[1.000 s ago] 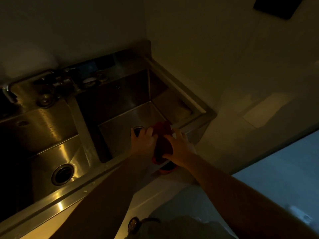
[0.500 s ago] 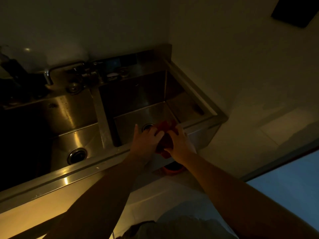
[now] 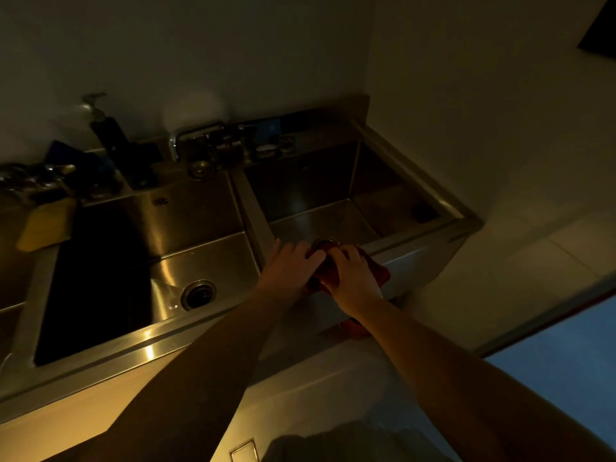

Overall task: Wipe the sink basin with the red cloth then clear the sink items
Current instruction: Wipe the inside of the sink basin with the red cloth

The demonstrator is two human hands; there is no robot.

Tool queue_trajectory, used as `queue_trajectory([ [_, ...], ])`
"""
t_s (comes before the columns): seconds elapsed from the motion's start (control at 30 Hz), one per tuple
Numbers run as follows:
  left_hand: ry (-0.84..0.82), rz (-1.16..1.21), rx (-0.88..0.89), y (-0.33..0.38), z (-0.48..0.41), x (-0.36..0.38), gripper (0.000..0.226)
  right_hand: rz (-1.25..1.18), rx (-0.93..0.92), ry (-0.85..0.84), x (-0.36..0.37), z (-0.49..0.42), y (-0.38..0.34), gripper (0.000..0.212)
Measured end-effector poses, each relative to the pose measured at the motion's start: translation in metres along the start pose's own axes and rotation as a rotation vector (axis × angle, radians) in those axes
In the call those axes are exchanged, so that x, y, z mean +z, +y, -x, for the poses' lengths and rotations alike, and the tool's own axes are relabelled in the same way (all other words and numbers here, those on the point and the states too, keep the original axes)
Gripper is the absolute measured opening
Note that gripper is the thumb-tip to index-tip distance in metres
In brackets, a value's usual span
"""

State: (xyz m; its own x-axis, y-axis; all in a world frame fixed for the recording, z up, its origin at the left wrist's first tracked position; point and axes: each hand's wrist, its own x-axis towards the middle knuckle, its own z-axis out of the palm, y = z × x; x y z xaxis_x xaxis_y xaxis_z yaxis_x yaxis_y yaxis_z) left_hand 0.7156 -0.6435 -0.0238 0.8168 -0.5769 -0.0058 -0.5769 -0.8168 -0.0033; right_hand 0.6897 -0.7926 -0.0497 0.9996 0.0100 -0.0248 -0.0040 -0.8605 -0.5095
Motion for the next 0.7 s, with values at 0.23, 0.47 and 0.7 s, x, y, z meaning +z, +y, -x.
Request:
queue_trajectory([
  [0.23,0.003,-0.031,0.053,-0.076,0.073,0.002,0.063,-0.068,-0.012,-0.02,0.05,0.021,-0.084,0.078],
  [0.47,0.014,-0.088,-0.013,-0.13,0.138,-0.003,0.063,-0.076,-0.054,-0.042,0.091,0.03,-0.149,0.091],
  [0.7,0.063,-0.092,-0.161,-0.173,0.174,0.001,0.067,-0.107,-0.083,-0.084,0.122,0.021,-0.193,0.1],
])
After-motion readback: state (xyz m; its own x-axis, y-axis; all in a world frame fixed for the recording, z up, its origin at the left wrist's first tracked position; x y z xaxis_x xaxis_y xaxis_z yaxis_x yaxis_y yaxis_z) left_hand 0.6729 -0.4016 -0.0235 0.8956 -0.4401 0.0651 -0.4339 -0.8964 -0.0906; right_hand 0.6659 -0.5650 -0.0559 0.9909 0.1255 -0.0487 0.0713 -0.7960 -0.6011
